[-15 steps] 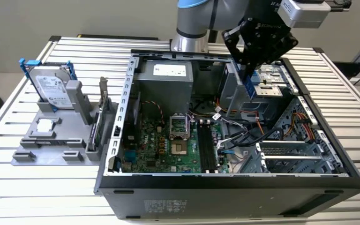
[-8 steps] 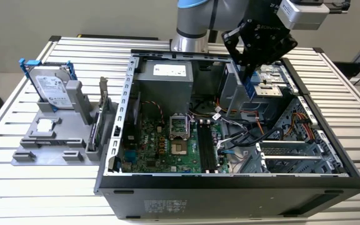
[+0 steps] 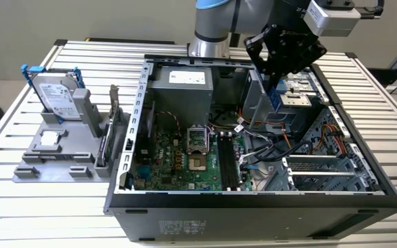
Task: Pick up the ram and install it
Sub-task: 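Insert the ram into the slot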
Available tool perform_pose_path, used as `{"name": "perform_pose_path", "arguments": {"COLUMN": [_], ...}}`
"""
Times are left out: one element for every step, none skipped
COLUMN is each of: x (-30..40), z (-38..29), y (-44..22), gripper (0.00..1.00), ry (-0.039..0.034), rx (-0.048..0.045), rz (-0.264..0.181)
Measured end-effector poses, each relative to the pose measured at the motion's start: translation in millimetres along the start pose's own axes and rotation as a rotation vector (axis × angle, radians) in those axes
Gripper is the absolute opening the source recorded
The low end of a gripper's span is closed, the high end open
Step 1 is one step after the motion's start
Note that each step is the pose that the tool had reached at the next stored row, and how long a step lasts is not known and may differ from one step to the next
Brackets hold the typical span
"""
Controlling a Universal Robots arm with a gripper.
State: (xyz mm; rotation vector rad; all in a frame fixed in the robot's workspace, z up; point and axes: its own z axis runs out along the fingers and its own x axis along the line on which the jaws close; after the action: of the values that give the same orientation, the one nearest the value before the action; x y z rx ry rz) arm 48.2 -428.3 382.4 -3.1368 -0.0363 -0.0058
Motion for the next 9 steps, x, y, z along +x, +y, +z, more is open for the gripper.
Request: {"name": "perform_pose_path", "arguments": {"x": [0.0, 0.0, -0.1, -0.3, -0.4, -0.6, -0.9, -1.3, -1.6], "z": [0.5, 1.2, 1.8, 2.4, 3.0, 3.6, 4.1, 4.8, 5.5], "y": [0.0, 0.0, 0.0, 0.0, 0.0, 0.0, 0.0, 0.0, 0.0], "gripper": [0.0, 0.0, 0.0, 0.0, 0.0, 0.0, 0.0, 0.0, 0.0], "ry": [0.0, 0.0, 0.0, 0.0, 0.0, 0.0, 0.0, 0.0, 0.0], "rx": [-0.0001, -0.0001, -0.0001, -0.0002, -0.0004, -0.0007, -0.0013, -0.0018, -0.0025], "rz": [0.0, 0.0, 0.0, 0.001, 0.001, 0.001, 0.002, 0.003, 0.004]}}
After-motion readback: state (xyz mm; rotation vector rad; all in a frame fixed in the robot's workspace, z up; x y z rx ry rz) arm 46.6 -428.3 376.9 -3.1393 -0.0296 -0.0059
